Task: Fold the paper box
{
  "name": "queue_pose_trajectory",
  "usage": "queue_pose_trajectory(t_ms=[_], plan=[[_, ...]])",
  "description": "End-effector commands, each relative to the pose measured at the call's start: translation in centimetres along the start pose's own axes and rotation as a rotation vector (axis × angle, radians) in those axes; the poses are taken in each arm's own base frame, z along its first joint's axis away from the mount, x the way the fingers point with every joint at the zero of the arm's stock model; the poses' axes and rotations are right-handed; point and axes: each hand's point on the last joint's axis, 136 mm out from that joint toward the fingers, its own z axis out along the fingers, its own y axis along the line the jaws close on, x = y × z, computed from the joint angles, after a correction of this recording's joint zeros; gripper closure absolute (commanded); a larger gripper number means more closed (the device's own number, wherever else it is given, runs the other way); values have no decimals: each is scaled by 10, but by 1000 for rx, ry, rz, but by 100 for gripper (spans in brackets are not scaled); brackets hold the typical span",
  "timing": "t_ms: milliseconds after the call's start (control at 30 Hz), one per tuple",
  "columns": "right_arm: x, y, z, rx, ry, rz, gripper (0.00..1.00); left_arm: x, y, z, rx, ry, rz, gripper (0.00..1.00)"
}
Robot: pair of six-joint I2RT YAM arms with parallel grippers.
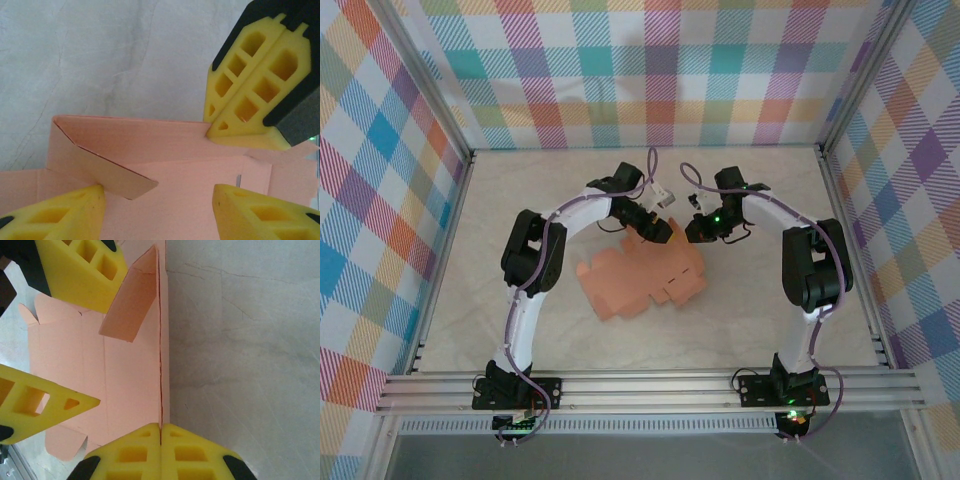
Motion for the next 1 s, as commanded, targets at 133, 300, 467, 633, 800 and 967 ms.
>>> queue_pose_trajectory(t_ms=[133, 300, 467, 633, 800, 967], plan=[[-5, 11, 6, -59, 1, 4, 100, -21, -13, 9, 5, -68, 18, 46], [-1, 18, 8, -82, 16, -11, 100, -26, -2, 18, -3, -104, -8, 49], [4, 20, 8, -75, 27, -18, 100, -37, 0, 20, -8, -150, -2, 49], [5, 5, 6, 23, 28, -16, 100, -39, -6, -1, -40, -179, 16, 45], [4, -6, 5, 87, 32, -17, 100, -43, -13, -38, -87, -248, 25, 34], [3, -17, 1, 161, 35, -29, 100, -32, -5, -71, -184, -315, -15, 24]])
